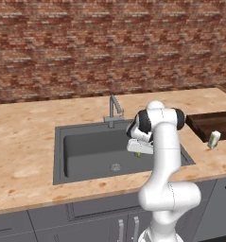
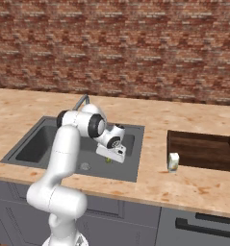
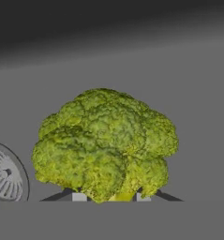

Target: Pick up all produce items and place them in the sink. Turn on the sink faucet to wash them. Then turn the sink off and put them in the tray.

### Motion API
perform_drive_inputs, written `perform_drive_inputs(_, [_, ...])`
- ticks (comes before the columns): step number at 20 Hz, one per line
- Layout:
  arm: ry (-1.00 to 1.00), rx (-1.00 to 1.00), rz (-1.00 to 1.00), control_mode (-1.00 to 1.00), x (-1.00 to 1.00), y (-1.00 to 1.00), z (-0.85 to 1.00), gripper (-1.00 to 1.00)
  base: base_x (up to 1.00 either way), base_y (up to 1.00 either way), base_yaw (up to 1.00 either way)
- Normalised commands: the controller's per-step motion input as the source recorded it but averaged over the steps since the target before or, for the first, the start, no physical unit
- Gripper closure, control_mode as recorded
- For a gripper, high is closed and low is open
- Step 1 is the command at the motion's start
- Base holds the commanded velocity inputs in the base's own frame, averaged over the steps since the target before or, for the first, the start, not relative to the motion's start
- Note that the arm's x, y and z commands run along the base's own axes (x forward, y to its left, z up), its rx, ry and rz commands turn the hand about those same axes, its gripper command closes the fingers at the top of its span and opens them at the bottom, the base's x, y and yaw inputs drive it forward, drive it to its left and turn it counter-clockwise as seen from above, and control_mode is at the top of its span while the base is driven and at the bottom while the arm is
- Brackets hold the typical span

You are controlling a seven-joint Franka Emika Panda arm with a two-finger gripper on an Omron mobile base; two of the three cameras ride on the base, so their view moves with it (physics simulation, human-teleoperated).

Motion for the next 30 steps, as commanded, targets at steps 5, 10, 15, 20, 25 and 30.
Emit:
perform_drive_inputs(5, [0.00,-0.03,0.00,-1.00,0.25,0.00,-0.25,1.00,0.00,0.00,0.00])
perform_drive_inputs(10, [0.00,-0.01,0.00,-1.00,0.21,0.01,-0.23,1.00,0.00,0.00,0.00])
perform_drive_inputs(15, [0.00,0.00,0.00,-1.00,0.13,0.00,-0.20,1.00,0.00,0.00,0.00])
perform_drive_inputs(20, [0.00,0.00,0.00,-1.00,0.07,0.01,-0.26,-1.00,0.00,0.00,0.00])
perform_drive_inputs(25, [-0.01,0.00,0.00,-1.00,0.00,0.03,-0.15,-1.00,0.00,0.00,0.00])
perform_drive_inputs(30, [-0.02,0.00,0.00,-1.00,-0.09,0.00,0.00,-1.00,0.00,0.00,0.00])
